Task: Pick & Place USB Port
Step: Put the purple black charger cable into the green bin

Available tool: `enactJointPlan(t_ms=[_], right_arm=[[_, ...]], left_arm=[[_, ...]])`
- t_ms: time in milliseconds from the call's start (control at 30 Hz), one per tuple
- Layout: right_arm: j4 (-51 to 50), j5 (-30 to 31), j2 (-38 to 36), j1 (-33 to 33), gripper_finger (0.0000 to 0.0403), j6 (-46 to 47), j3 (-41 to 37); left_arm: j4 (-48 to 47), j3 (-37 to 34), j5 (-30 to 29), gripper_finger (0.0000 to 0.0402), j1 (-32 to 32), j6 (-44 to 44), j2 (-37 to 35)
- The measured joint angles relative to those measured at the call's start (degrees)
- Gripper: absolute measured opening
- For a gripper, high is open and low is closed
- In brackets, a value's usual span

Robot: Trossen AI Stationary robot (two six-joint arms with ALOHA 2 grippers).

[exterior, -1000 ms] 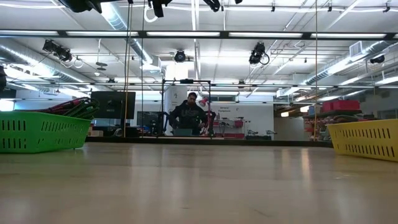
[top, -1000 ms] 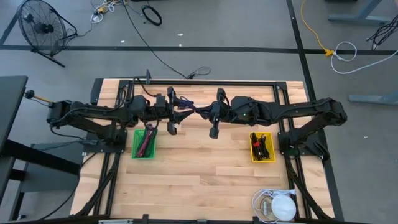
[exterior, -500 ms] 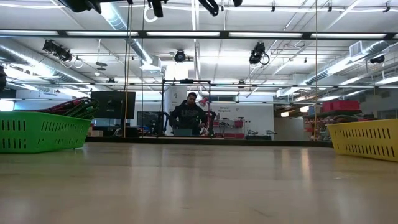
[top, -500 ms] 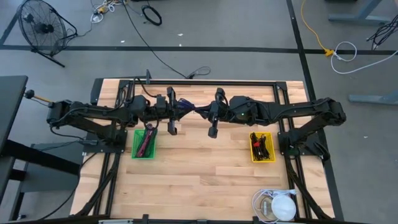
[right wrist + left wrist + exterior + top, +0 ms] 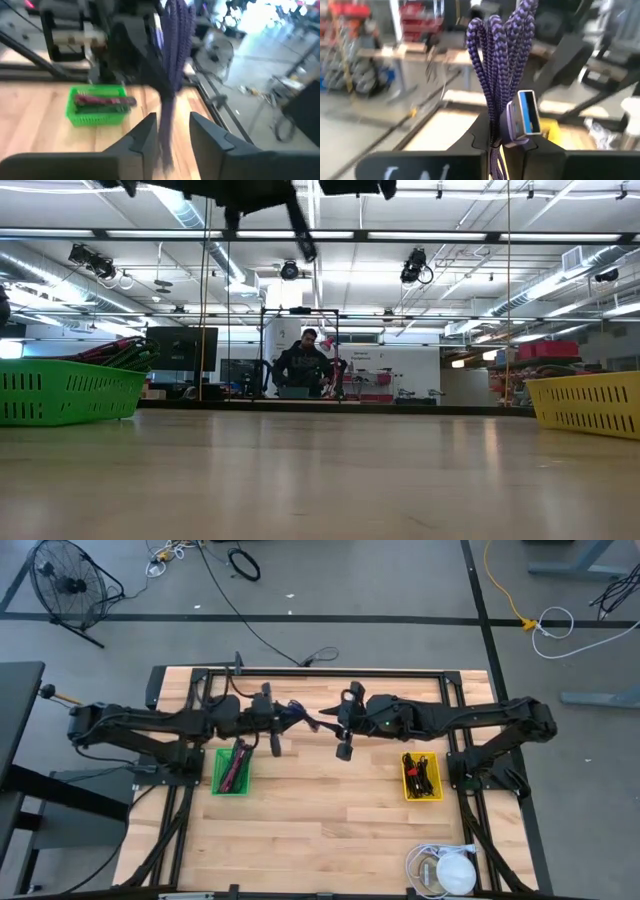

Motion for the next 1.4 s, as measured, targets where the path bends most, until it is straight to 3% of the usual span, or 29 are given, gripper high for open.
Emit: enactJointPlan(t_ms=[200, 367, 600, 967, 1167, 1400], right_arm=[[-9.49, 10.43, -1.07, -0.09, 0.0138, 3.1, 0.02], [-16.9, 19.19, -1.45, -0.3, 0.0141, 6.62, 0.02], [-19.67, 21.15, -1.5, -1.18, 0.0141, 8.78, 0.02], [-19.85, 21.22, -1.52, -1.38, 0.0141, 8.7, 0.02], [-19.82, 21.24, -1.52, -1.38, 0.0141, 8.68, 0.02], [-19.84, 21.22, -1.52, -1.38, 0.0141, 8.68, 0.02]], left_arm=[[-23.39, 0.02, -7.76, 0.0027, -2.63, -9.28, -8.4], [-48.17, 0.04, -15.23, 0.0027, -7.16, -25.97, -15.16], [-75.15, 0.04, -18.66, 0.0027, -15.93, -52.99, -21.47], [-90.86, -0.61, -17.0, 0.0027, -25.55, -75.28, -23.46], [-90.49, -3.74, -15.66, 0.0027, -27.68, -80.83, -23.44], [-89.12, -4.31, -15.52, 0.0027, -28.2, -81.34, -23.36]])
